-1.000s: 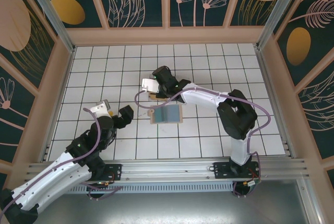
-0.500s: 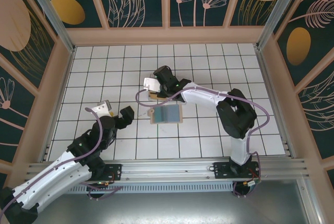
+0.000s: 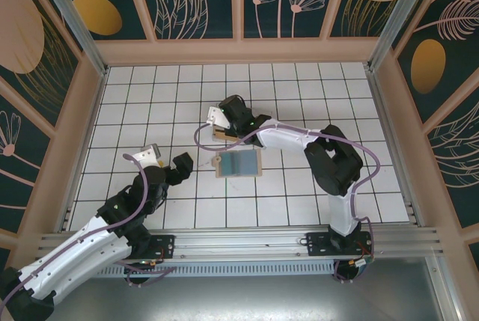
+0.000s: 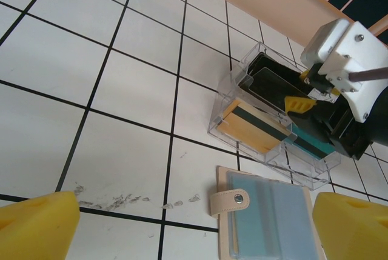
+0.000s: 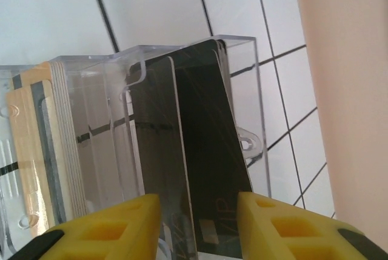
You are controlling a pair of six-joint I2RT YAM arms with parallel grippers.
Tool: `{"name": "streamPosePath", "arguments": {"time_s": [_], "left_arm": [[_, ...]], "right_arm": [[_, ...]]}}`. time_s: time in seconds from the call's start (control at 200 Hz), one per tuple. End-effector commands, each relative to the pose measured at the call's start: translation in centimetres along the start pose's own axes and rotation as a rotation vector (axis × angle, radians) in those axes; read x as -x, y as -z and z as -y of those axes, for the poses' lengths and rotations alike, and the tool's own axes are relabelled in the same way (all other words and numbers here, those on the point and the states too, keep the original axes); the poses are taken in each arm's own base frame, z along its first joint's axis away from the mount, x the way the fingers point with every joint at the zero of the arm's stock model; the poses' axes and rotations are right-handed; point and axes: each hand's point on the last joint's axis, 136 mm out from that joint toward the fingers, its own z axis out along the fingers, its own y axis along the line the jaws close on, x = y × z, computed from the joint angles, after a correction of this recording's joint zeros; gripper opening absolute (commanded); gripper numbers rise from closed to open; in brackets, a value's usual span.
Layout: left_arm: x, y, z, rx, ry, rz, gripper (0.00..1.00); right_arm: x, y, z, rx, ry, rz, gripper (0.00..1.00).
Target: Take the credit cards out of the card holder
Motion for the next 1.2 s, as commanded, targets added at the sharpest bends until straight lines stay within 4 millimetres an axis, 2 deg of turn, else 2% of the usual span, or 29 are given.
{"name": "streamPosePath", "arguments": {"time_s": [0.0, 0.34, 0.641, 0.776, 1.011, 1.196], "left_arm": [[0.1, 0.0, 0.2, -0.01, -0.001, 0.005, 0.99], [-0.1, -0.4, 0.6, -0.012, -0.007, -0.007, 0.99], [-0.2, -0.5, 0.6, -0.012, -0.006, -0.009, 0.99], [-0.3, -0.5, 0.5, -0.01, -0.006, -0.011, 0.99], [-0.4, -0.6, 0.5, -0.009, -0.005, -0.013, 0.99], [-0.4, -0.6, 0.5, -0.009, -0.002, -0.014, 0.99]], "right_arm": [[0.6, 0.5, 3.9, -0.116, -0.091, 0.014, 0.39], [0.4, 1.4, 4.4, -0.101, -0.156, 0.043, 0.4], [1.0, 1.9, 2.0, 0.004, -0.137, 0.083, 0.39], [1.8, 2.9, 2.0, 0.021, -0.159, 0.109, 0.37], [2.2, 4.5, 3.8, -0.009, -0.258, 0.147, 0.37], [1.8, 5.5, 6.2, 0.012, -0.445, 0.195, 0.36]]}}
